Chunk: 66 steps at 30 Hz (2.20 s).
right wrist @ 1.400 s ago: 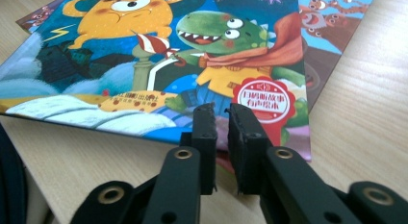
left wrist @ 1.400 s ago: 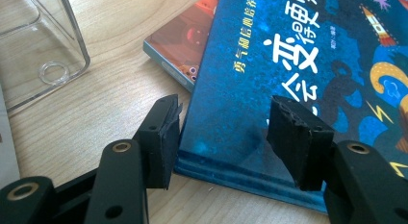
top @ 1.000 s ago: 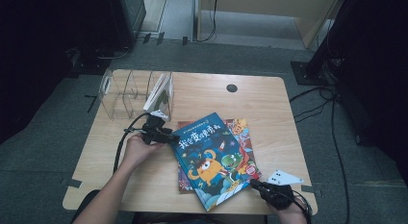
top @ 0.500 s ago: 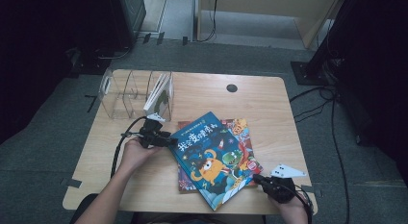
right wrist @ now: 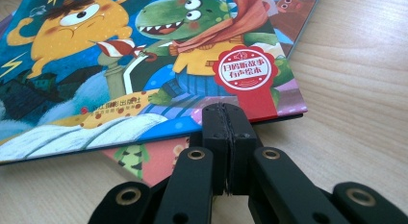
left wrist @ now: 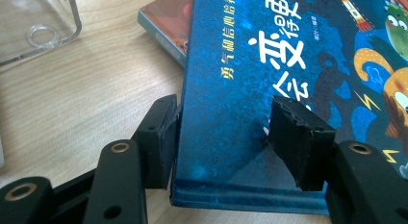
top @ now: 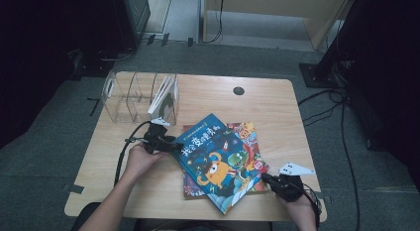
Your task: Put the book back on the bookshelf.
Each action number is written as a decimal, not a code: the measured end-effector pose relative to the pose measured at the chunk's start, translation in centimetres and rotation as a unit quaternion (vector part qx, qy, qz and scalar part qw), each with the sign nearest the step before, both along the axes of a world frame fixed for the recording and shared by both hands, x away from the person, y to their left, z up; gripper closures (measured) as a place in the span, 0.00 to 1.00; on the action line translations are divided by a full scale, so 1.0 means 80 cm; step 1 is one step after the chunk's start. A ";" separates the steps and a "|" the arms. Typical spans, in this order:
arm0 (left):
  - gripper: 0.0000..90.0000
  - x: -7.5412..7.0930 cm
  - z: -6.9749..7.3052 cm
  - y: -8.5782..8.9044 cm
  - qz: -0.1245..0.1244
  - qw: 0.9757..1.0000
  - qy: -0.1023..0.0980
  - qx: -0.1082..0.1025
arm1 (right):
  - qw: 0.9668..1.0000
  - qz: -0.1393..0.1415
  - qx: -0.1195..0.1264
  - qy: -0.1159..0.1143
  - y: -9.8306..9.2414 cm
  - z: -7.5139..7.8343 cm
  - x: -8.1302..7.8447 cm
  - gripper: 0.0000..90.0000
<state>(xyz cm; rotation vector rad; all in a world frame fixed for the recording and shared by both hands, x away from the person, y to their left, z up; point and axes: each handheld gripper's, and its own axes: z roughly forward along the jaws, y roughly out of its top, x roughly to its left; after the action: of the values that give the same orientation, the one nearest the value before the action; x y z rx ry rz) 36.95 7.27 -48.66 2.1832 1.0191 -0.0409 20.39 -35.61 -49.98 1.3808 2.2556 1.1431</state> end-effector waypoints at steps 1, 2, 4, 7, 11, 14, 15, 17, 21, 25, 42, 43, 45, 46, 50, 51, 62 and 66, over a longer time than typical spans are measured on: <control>0.51 -0.001 0.000 0.001 0.002 1.000 0.001 -0.001 | 1.000 0.000 0.000 0.001 0.000 0.000 0.001 0.99; 0.51 -0.002 0.000 0.002 0.002 1.000 0.002 0.000 | 1.000 -0.002 0.000 0.000 0.000 0.000 0.003 0.99; 0.51 -0.004 0.000 0.004 0.003 1.000 0.004 0.001 | 1.000 -0.002 0.003 0.001 0.000 0.000 0.006 0.99; 0.51 -0.007 0.000 0.006 0.008 1.000 0.004 -0.001 | 1.000 -0.004 0.005 0.002 -0.001 0.000 0.011 1.00; 0.51 -0.011 0.000 0.010 0.011 1.000 0.006 -0.001 | 1.000 -0.003 0.002 0.001 -0.001 0.000 0.017 1.00; 0.51 -0.016 0.001 0.012 0.015 1.000 0.008 0.000 | 1.000 -0.005 0.003 0.001 -0.001 0.000 0.021 1.00; 0.51 -0.017 0.001 0.012 0.016 1.000 0.009 0.002 | 1.000 -0.004 0.001 0.001 0.000 0.000 0.022 1.00; 0.51 -0.021 0.002 0.014 0.016 1.000 0.013 0.003 | 1.000 -0.005 0.003 0.001 -0.001 0.000 0.025 1.00; 0.52 -0.029 0.001 0.018 0.021 1.000 0.017 0.001 | 1.000 -0.007 0.003 0.002 -0.001 0.000 0.030 1.00; 0.52 -0.037 0.001 0.023 0.028 0.999 0.024 -0.004 | 1.000 -0.005 0.004 0.003 -0.001 0.000 0.036 1.00; 0.48 -0.065 0.002 0.040 0.048 0.998 0.033 -0.012 | 1.000 0.010 0.009 -0.003 0.008 0.000 0.056 1.00; 0.47 -0.066 0.002 0.041 0.049 0.998 0.033 -0.012 | 1.000 0.011 0.011 -0.003 0.008 0.000 0.058 1.00; 0.47 -0.069 0.002 0.042 0.050 0.998 0.033 -0.012 | 1.000 0.010 0.011 -0.001 0.009 0.000 0.061 1.00; 0.47 -0.070 0.002 0.042 0.050 0.998 0.033 -0.011 | 1.000 0.010 0.011 -0.001 0.010 0.000 0.062 1.00; 0.46 -0.073 0.002 0.043 0.056 0.998 0.036 -0.012 | 1.000 0.010 0.009 -0.002 0.012 0.000 0.064 1.00; 0.46 -0.075 0.002 0.044 0.056 0.998 0.034 -0.012 | 1.000 0.010 0.009 -0.002 0.012 0.000 0.065 1.00; 0.46 -0.080 0.003 0.052 0.061 0.997 0.036 -0.021 | 1.000 0.025 0.003 -0.003 0.016 0.001 0.078 1.00; 0.43 -0.071 0.000 0.054 0.060 0.997 0.042 -0.023 | 1.000 0.026 0.005 -0.002 0.018 0.001 0.081 1.00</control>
<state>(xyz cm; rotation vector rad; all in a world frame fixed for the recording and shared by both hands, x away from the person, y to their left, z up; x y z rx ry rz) 31.23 11.56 -48.68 2.0904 1.1834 -0.1012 26.90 -34.14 -49.93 1.3298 2.2989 1.1748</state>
